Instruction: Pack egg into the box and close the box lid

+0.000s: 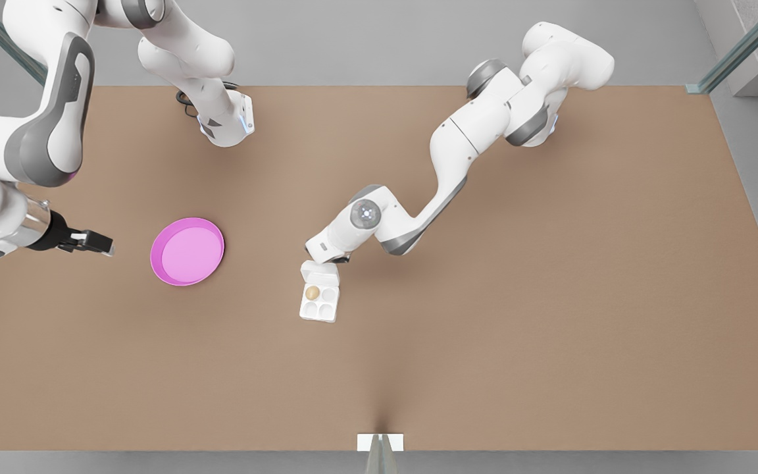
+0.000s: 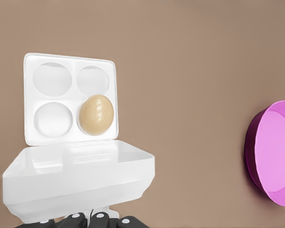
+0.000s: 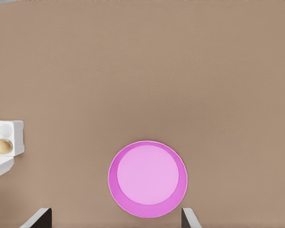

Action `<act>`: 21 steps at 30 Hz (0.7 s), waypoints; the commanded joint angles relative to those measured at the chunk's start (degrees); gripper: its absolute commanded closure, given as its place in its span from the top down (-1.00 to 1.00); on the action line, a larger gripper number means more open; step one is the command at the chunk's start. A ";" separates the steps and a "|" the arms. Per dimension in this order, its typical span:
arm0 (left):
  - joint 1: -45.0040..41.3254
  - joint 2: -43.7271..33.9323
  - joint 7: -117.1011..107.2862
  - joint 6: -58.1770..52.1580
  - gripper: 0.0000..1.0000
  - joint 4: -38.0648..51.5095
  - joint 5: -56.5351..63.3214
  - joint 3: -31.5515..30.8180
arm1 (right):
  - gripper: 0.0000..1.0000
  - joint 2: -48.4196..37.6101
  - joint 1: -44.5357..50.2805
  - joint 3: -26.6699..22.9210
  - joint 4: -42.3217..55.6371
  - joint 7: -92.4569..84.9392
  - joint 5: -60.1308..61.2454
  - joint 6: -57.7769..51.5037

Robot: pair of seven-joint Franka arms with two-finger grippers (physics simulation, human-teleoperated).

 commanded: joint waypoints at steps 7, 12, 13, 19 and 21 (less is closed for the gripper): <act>0.35 1.44 -0.85 10.54 -0.57 0.00 -0.19 -0.09 | 1.00 0.00 0.04 0.00 0.00 0.00 0.13 0.00; 2.28 0.74 -1.46 8.80 -0.57 0.79 -1.42 -0.44 | 1.00 0.00 -0.05 -0.09 -0.09 -0.53 0.13 0.00; 4.13 -3.65 -0.58 -9.29 -0.57 0.79 -1.60 -0.44 | 1.00 -0.09 -0.05 -0.09 -0.09 -0.44 0.13 0.00; 30.06 -26.42 30.18 -71.37 1.00 0.26 6.84 8.08 | 1.00 -0.09 -0.05 -0.09 0.00 -0.53 0.13 0.00; 33.05 -40.97 29.83 -56.05 1.00 -19.10 4.64 8.52 | 1.00 -0.09 -0.05 -0.09 -0.09 -0.53 0.13 0.00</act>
